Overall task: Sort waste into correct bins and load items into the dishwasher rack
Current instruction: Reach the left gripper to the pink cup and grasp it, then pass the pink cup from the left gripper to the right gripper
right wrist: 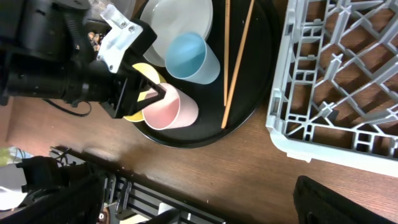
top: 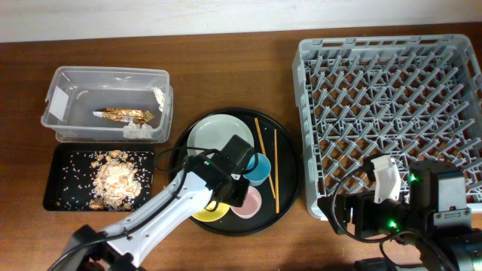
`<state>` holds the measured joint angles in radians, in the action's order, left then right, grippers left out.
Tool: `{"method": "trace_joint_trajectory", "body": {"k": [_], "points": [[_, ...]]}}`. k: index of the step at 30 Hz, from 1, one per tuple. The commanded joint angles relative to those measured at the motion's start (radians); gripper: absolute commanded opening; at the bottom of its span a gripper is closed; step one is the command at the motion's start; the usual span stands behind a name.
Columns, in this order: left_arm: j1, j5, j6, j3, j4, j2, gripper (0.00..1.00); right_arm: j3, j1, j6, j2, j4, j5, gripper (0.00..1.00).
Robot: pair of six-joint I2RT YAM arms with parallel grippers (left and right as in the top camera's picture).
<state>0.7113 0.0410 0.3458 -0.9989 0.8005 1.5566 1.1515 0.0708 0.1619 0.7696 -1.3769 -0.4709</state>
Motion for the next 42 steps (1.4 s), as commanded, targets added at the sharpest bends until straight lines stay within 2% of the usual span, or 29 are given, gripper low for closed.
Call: {"method": "trace_joint_trajectory", "body": {"k": [1, 2, 3, 8, 11, 14, 15, 17, 20, 25, 28, 32, 34, 37, 38, 39, 40, 41, 42], "points": [[0.004, -0.011, 0.032, -0.005, -0.007, -0.008, 0.12, 0.014, -0.006, 0.008, 0.003, 0.000, 0.012, 0.98], [0.004, 0.005, 0.032, -0.006, -0.003, -0.017, 0.03, 0.014, -0.006, 0.008, 0.003, 0.000, 0.012, 0.98], [0.004, 0.031, 0.032, -0.008, 0.005, -0.029, 0.00, 0.014, -0.006, 0.008, 0.003, 0.000, 0.012, 0.98], [-0.026, 0.150, 0.010, -0.052, 0.108, -0.196, 0.00, 0.008, -0.006, -0.005, 0.003, -0.016, 0.008, 0.98], [-0.097, 0.375, -0.095, -0.052, 0.087, -0.329, 0.00, -0.041, -0.006, -0.111, 0.003, -0.008, -0.107, 0.98], [-0.186, 0.716, -0.196, -0.052, 0.014, -0.417, 0.00, -0.112, -0.006, -0.284, 0.003, 0.058, -0.434, 0.97], [-0.216, 0.832, -0.218, -0.052, -0.022, -0.438, 0.00, -0.126, -0.006, -0.285, 0.003, 0.095, -0.502, 0.96], [-0.250, 0.964, -0.218, -0.052, -0.079, -0.457, 0.00, -0.132, -0.006, -0.284, 0.003, 0.167, -0.617, 0.97], [-0.276, 1.139, -0.217, -0.052, -0.175, -0.459, 0.00, -0.132, -0.005, -0.224, 0.004, 0.276, -0.686, 0.97], [-0.277, 1.175, -0.216, -0.052, -0.219, -0.459, 0.00, -0.132, 0.046, -0.182, 0.005, 0.457, -0.848, 0.96], [-0.277, 1.175, -0.216, -0.052, -0.240, -0.459, 0.00, -0.132, 0.166, -0.119, 0.012, 0.528, -0.766, 0.96], [-0.277, 1.175, -0.216, -0.052, -0.248, -0.459, 0.00, -0.132, 0.262, -0.119, 0.035, 0.492, -0.636, 0.88], [-0.277, 1.176, -0.216, -0.052, -0.259, -0.459, 0.00, -0.132, 0.269, -0.119, 0.040, 0.495, -0.631, 0.80], [-0.277, 1.176, -0.215, -0.052, -0.259, -0.459, 0.00, -0.132, 0.269, -0.119, 0.040, 0.502, -0.618, 0.53], [-0.277, 1.175, -0.215, -0.052, -0.259, -0.459, 0.03, -0.132, 0.269, -0.119, 0.040, 0.503, -0.614, 0.52], [-0.277, 1.175, -0.212, -0.052, -0.258, -0.459, 0.17, -0.127, 0.265, -0.119, 0.040, 0.503, -0.612, 0.50], [-0.277, 1.175, -0.212, -0.052, -0.256, -0.459, 0.45, -0.122, 0.255, -0.119, 0.040, 0.502, -0.612, 0.49], [-0.277, 1.173, -0.212, -0.052, -0.253, -0.459, 0.52, -0.113, 0.235, -0.117, 0.039, 0.496, -0.608, 0.49], [-0.278, 1.159, -0.213, -0.052, -0.240, -0.459, 0.64, -0.100, 0.208, -0.082, 0.039, 0.481, -0.571, 0.45]]}}
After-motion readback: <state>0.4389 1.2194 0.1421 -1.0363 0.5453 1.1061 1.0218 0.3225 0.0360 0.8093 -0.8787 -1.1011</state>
